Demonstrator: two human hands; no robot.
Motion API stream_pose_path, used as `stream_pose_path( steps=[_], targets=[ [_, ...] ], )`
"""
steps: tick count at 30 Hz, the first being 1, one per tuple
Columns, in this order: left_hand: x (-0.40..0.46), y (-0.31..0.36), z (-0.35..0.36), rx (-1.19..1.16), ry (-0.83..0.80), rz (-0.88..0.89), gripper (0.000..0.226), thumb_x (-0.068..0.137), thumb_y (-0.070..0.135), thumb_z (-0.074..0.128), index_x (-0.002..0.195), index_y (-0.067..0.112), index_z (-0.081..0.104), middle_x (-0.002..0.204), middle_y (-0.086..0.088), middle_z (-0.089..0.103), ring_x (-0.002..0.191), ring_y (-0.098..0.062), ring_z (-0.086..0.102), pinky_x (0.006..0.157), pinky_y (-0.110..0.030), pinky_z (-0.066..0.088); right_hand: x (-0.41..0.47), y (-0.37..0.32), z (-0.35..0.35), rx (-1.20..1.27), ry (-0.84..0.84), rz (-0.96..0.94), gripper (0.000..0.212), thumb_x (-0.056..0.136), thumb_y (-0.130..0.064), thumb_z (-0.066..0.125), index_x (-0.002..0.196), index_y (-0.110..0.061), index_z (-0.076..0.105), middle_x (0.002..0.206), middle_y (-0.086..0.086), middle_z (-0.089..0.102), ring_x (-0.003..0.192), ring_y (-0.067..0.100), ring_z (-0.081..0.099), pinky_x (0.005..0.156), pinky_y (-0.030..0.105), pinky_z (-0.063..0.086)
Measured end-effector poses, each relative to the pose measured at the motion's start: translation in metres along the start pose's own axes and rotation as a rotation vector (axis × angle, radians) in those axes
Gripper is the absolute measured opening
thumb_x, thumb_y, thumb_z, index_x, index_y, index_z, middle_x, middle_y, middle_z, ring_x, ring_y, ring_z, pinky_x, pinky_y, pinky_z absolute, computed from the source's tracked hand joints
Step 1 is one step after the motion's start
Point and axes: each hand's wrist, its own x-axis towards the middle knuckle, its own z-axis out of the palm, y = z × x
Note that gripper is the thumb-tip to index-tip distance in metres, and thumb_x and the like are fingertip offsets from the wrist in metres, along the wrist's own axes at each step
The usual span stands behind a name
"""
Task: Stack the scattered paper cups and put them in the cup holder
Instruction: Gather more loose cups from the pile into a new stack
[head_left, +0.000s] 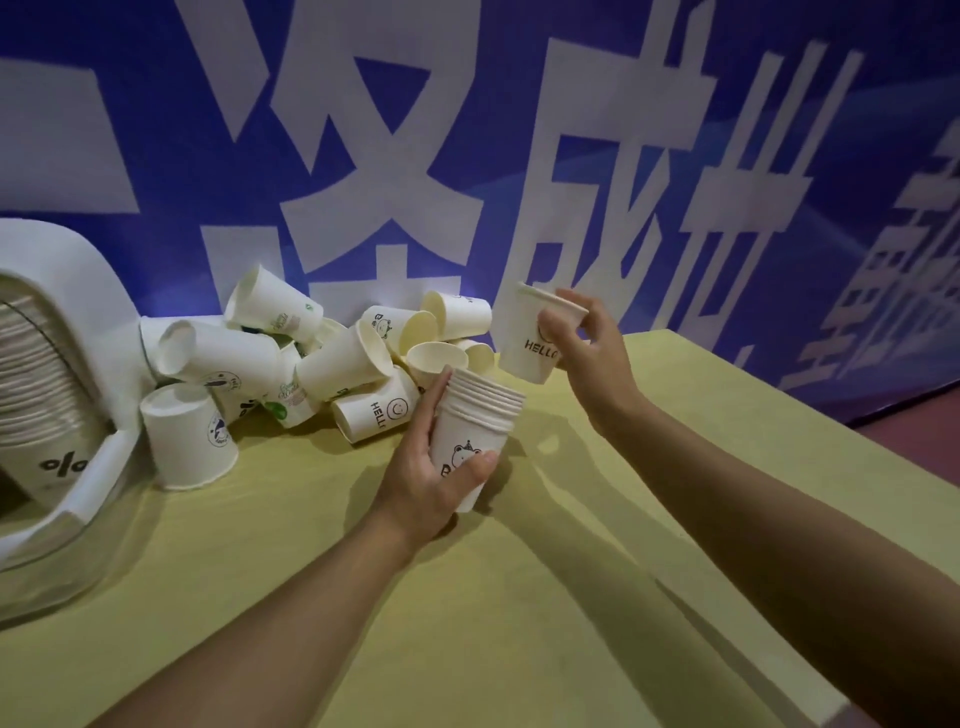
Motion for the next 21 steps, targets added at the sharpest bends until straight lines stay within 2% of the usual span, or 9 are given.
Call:
stream_pose_path(
  steps=[3, 6, 8, 9, 12, 14, 16, 19, 21],
  targets=[
    [-0.004, 0.004, 0.001, 0.063, -0.076, 0.014, 0.093, 0.068, 0.053, 0.074, 0.145, 0.061, 0.024, 0.143, 0.038, 0.040, 0.125, 0.013, 0.047, 0.093, -0.007, 0.044, -0.031, -0.015, 0.003, 0.006, -0.084, -0.014, 0.040, 0.094, -0.039, 0.066, 0.130, -0.032, 0.050, 0.122, -0.006, 0.058, 0.105, 0.012, 0.064, 0.081, 0.029, 0.060],
    [-0.007, 0.005, 0.000, 0.087, -0.090, 0.005, 0.099, 0.068, 0.057, 0.073, 0.152, 0.054, 0.020, 0.140, 0.038, 0.042, 0.120, 0.012, 0.051, 0.093, -0.015, 0.047, -0.049, -0.026, 0.006, 0.013, -0.121, -0.009, 0.042, 0.093, -0.039, 0.067, 0.131, -0.033, 0.049, 0.123, -0.008, 0.059, 0.099, 0.007, 0.066, 0.073, 0.021, 0.058],
    [-0.008, 0.004, 0.000, 0.111, -0.092, 0.006, 0.097, 0.069, 0.060, 0.074, 0.149, 0.058, 0.018, 0.134, 0.044, 0.043, 0.118, 0.011, 0.053, 0.092, -0.016, 0.048, -0.057, -0.029, 0.009, 0.020, -0.159, 0.020, 0.043, 0.094, -0.037, 0.065, 0.134, -0.031, 0.049, 0.122, -0.010, 0.058, 0.100, 0.007, 0.064, 0.069, 0.018, 0.057],
    [-0.008, 0.005, 0.000, 0.111, -0.083, 0.004, 0.096, 0.070, 0.060, 0.074, 0.148, 0.061, 0.019, 0.132, 0.047, 0.042, 0.117, 0.012, 0.053, 0.091, -0.015, 0.048, -0.061, -0.027, 0.011, 0.008, -0.179, 0.032, 0.044, 0.095, -0.036, 0.064, 0.135, -0.030, 0.049, 0.122, -0.011, 0.058, 0.103, 0.008, 0.063, 0.071, 0.020, 0.057],
    [-0.006, 0.007, -0.002, 0.073, -0.008, 0.002, 0.093, 0.070, 0.060, 0.073, 0.146, 0.062, 0.019, 0.134, 0.043, 0.042, 0.118, 0.015, 0.051, 0.088, -0.009, 0.047, -0.073, -0.015, 0.019, -0.127, -0.260, 0.027, 0.052, 0.096, -0.047, 0.058, 0.144, -0.033, 0.044, 0.139, -0.012, 0.052, 0.122, 0.009, 0.053, 0.096, 0.032, 0.053],
    [-0.004, 0.007, -0.003, 0.039, 0.036, 0.006, 0.094, 0.070, 0.059, 0.073, 0.148, 0.055, 0.021, 0.139, 0.037, 0.042, 0.120, 0.016, 0.050, 0.088, -0.005, 0.045, -0.079, -0.007, 0.025, -0.192, -0.342, 0.017, 0.059, 0.098, -0.051, 0.052, 0.152, -0.037, 0.032, 0.146, -0.019, 0.040, 0.128, 0.003, 0.044, 0.096, 0.021, 0.046],
    [-0.001, 0.005, -0.004, 0.006, 0.066, 0.008, 0.095, 0.068, 0.057, 0.073, 0.150, 0.050, 0.024, 0.139, 0.033, 0.045, 0.121, 0.013, 0.052, 0.089, -0.006, 0.044, -0.077, -0.006, 0.028, -0.171, -0.378, 0.027, 0.062, 0.098, -0.058, 0.045, 0.155, -0.040, 0.026, 0.152, -0.018, 0.036, 0.132, 0.004, 0.040, 0.099, 0.023, 0.042],
    [0.002, 0.002, -0.004, -0.054, 0.117, -0.020, 0.098, 0.065, 0.056, 0.073, 0.151, 0.046, 0.028, 0.137, 0.024, 0.053, 0.115, 0.008, 0.058, 0.088, -0.015, 0.051, -0.051, -0.007, 0.031, -0.214, -0.309, -0.067, 0.054, 0.100, -0.059, 0.031, 0.149, -0.039, 0.039, 0.154, -0.013, 0.040, 0.134, 0.005, 0.042, 0.108, 0.035, 0.040],
    [0.004, -0.002, -0.005, -0.104, 0.167, -0.033, 0.101, 0.064, 0.053, 0.074, 0.153, 0.040, 0.029, 0.139, 0.012, 0.056, 0.115, -0.004, 0.062, 0.092, -0.029, 0.056, -0.020, -0.006, 0.035, -0.311, -0.211, -0.142, 0.042, 0.105, -0.042, 0.042, 0.146, -0.034, 0.045, 0.148, -0.010, 0.045, 0.122, -0.001, 0.047, 0.104, 0.032, 0.043]
  ],
)
